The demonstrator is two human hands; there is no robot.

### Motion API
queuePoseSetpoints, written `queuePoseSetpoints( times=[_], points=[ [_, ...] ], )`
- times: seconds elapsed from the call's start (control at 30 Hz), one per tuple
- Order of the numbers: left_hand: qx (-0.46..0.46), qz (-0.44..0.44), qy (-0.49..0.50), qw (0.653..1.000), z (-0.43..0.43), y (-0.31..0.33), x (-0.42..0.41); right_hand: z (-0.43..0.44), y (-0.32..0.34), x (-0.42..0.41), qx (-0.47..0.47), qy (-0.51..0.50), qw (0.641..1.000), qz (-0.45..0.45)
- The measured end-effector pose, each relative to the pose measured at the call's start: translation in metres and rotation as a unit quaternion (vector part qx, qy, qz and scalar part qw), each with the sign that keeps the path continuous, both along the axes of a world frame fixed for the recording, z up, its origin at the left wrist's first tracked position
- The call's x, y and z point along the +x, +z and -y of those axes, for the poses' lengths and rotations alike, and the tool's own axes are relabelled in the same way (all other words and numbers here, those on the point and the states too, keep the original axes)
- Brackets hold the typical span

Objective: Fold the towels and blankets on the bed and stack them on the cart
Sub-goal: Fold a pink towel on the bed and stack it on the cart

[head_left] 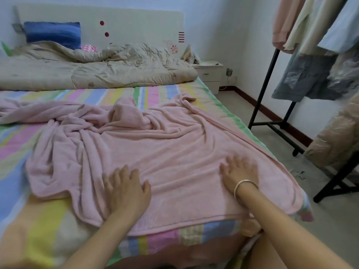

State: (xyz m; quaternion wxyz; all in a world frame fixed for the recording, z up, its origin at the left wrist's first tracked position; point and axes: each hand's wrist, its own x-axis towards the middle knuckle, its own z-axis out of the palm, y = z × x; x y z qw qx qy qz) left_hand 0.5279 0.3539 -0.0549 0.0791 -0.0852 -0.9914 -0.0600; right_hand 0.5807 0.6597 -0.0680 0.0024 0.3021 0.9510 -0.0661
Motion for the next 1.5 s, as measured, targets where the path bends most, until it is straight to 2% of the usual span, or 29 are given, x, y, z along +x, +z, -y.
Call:
queuePoseSetpoints(
  times=[0.07, 0.13, 0.3, 0.47, 0.57, 0.73, 0.8, 0.87, 0.97, 1.07, 1.17, 1.2, 1.23, 1.37, 1.5],
  points=[
    [0.037, -0.036, -0.035, 0.998, -0.008, 0.009, -0.028, -0.008, 0.01, -0.015, -0.034, -0.142, 0.989, -0.004],
    [0.06, -0.074, -0.069, 0.993, -0.018, 0.02, -0.064, -0.004, 0.026, -0.041, -0.028, -0.179, 0.983, -0.022],
    [0.087, -0.081, -0.135, 0.984, -0.05, 0.045, -0.159, 0.011, 0.046, -0.128, 0.045, 0.035, 0.995, -0.078],
    [0.109, -0.059, -0.191, 0.974, -0.092, 0.057, -0.252, -0.017, 0.042, -0.23, 0.038, 0.082, 0.991, -0.096],
    [0.082, 0.018, -0.157, 0.984, -0.121, 0.054, -0.306, -0.049, 0.031, -0.291, 0.047, 0.074, 0.992, -0.091],
    [-0.07, 0.135, -0.016, 0.988, -0.142, 0.037, -0.359, -0.097, 0.016, -0.338, 0.056, 0.068, 0.995, -0.055],
    [-0.109, 0.144, 0.016, 0.984, -0.148, 0.04, -0.367, -0.117, 0.016, -0.347, 0.027, 0.064, 0.993, -0.092],
    [-0.111, 0.144, 0.031, 0.983, -0.155, 0.044, -0.371, -0.144, 0.022, -0.354, -0.047, 0.009, 0.988, -0.149],
    [-0.112, 0.081, 0.041, 0.99, -0.168, 0.047, -0.371, -0.199, 0.035, -0.357, -0.071, -0.079, 0.98, -0.168],
    [-0.106, -0.076, 0.02, 0.991, -0.185, 0.048, -0.38, -0.245, 0.044, -0.345, -0.029, -0.098, 0.989, -0.108],
    [-0.077, -0.242, -0.054, 0.966, -0.215, 0.045, -0.39, -0.269, 0.042, -0.335, -0.017, -0.097, 0.993, -0.06],
    [-0.067, -0.273, -0.063, 0.958, -0.226, 0.046, -0.389, -0.272, 0.042, -0.331, -0.028, -0.098, 0.994, -0.048],
    [-0.057, -0.286, -0.066, 0.954, -0.232, 0.045, -0.388, -0.271, 0.037, -0.331, -0.046, -0.09, 0.994, -0.04],
    [-0.065, -0.165, -0.058, 0.982, -0.246, 0.046, -0.369, -0.256, 0.037, -0.321, -0.068, -0.017, 0.997, -0.038],
    [-0.047, -0.113, -0.083, 0.989, -0.233, 0.051, -0.336, -0.216, 0.053, -0.306, 0.009, 0.096, 0.994, -0.053]
  ],
)
